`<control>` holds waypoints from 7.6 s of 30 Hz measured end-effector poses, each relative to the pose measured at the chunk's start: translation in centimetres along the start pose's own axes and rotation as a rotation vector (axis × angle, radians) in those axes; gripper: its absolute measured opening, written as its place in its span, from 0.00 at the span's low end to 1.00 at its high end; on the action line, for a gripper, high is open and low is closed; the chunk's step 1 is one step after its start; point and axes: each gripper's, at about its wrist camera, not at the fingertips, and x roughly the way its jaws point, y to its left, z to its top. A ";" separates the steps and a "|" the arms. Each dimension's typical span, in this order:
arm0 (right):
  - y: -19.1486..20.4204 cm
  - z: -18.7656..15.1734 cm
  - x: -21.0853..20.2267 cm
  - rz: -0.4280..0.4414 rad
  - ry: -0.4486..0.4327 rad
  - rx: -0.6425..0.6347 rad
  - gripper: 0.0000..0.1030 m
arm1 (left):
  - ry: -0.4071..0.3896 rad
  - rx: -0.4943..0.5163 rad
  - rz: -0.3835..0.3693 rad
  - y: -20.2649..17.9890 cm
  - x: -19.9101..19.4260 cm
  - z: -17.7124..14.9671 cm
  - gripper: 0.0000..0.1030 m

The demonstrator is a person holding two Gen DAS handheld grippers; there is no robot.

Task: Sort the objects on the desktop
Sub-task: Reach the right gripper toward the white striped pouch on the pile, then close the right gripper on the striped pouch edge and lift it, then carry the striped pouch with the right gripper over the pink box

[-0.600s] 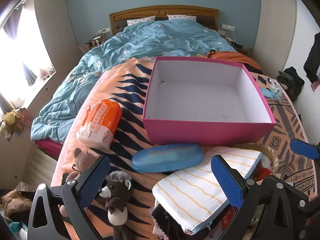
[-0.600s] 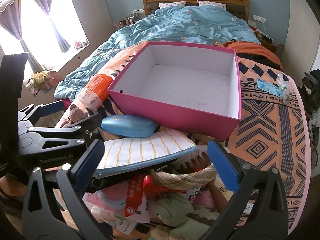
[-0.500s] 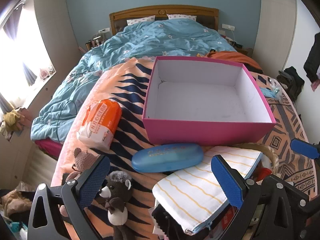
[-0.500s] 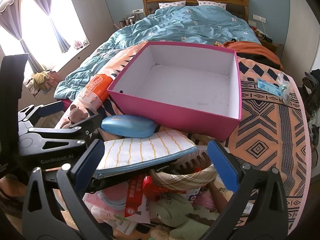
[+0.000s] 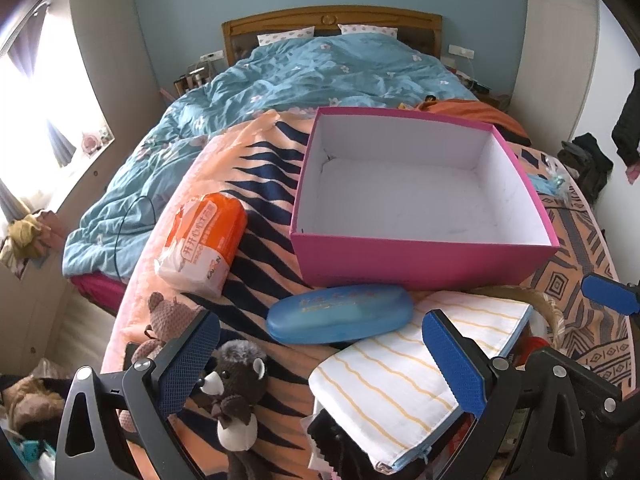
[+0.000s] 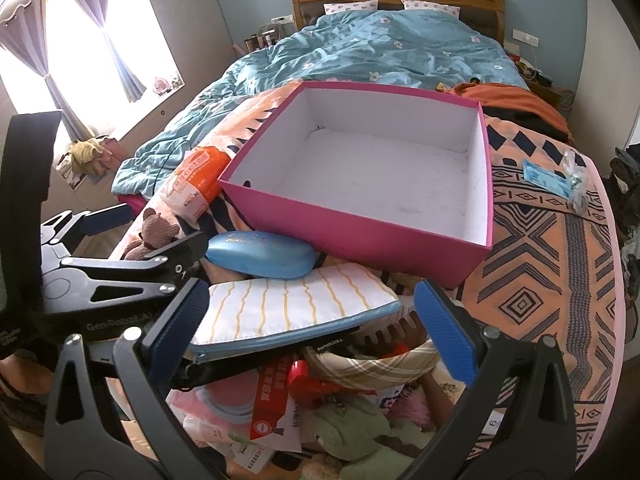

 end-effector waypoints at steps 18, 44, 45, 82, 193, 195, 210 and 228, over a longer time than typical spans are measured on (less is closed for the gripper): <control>1.5 1.2 4.4 0.073 0.111 -0.048 0.92 | 0.091 -0.073 -0.057 5.4 3.7 -1.2 1.00; -4.5 -0.9 9.2 0.037 0.312 -0.012 0.64 | 0.390 -0.024 -0.433 0.6 5.7 -5.0 1.00; -4.6 -1.0 9.2 0.041 0.316 -0.017 0.64 | 0.400 -0.036 -0.451 0.6 5.9 -5.1 1.00; -6.1 -4.3 1.8 -0.003 0.149 -0.068 0.26 | 0.266 0.162 -0.472 -2.1 4.6 -1.3 0.94; -8.5 10.2 2.1 0.055 -0.032 -0.079 0.26 | 0.110 0.141 -0.344 -0.3 5.6 13.6 0.63; -8.7 10.4 2.6 0.053 -0.029 -0.076 0.26 | 0.113 0.137 -0.343 -0.3 5.8 13.7 0.63; -9.8 11.6 6.2 0.031 0.006 -0.059 0.26 | 0.138 0.146 -0.307 -0.9 10.0 15.0 0.63; -11.4 12.4 10.7 0.006 0.071 -0.028 0.26 | 0.182 0.147 -0.259 -2.0 14.2 15.5 0.63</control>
